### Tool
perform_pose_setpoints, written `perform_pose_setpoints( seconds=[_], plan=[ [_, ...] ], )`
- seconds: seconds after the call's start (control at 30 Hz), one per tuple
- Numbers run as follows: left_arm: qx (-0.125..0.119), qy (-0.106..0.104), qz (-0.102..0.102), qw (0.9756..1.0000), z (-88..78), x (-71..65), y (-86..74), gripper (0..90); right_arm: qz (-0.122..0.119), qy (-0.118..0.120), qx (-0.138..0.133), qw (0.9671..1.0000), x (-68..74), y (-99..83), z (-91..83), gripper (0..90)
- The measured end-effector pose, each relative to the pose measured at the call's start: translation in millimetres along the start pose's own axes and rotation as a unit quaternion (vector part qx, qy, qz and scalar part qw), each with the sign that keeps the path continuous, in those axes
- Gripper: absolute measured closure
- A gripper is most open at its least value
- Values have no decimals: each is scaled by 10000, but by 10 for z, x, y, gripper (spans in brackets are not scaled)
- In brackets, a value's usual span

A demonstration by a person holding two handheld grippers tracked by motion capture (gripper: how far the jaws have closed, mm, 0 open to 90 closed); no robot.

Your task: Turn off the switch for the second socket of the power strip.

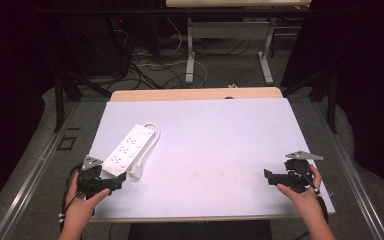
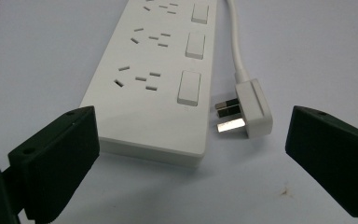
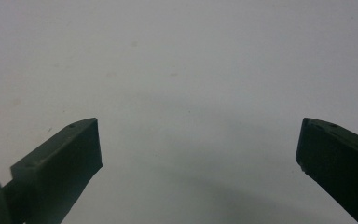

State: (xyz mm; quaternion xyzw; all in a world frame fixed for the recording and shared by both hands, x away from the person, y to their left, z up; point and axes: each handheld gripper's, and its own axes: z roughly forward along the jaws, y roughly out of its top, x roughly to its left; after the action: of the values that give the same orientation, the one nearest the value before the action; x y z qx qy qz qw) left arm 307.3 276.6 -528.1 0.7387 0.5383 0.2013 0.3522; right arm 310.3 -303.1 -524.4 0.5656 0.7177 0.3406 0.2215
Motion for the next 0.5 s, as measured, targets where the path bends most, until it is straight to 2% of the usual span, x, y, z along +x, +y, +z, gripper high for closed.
perform_pose_setpoints(
  seconds=[0.03, 0.13, 0.23, 0.5],
  plan=[
    [68, -8, 43, 10000, -8, 5, -4, 29, 0, 0, 0, 10000, 0, 0, 0, 0],
    [104, -35, -70, 9999, -4, 13, -33, 47, -61, 57, -10, 10000, 33, -33, 53, 6],
    [-36, -38, -148, 9999, -2, 13, -62, 81, -47, 60, -7, 10000, 50, -48, 82, 30],
    [-125, -119, -228, 9996, -35, 20, -44, 93, -166, 24, -27, 9999, 72, -70, 108, 54]
  ],
)
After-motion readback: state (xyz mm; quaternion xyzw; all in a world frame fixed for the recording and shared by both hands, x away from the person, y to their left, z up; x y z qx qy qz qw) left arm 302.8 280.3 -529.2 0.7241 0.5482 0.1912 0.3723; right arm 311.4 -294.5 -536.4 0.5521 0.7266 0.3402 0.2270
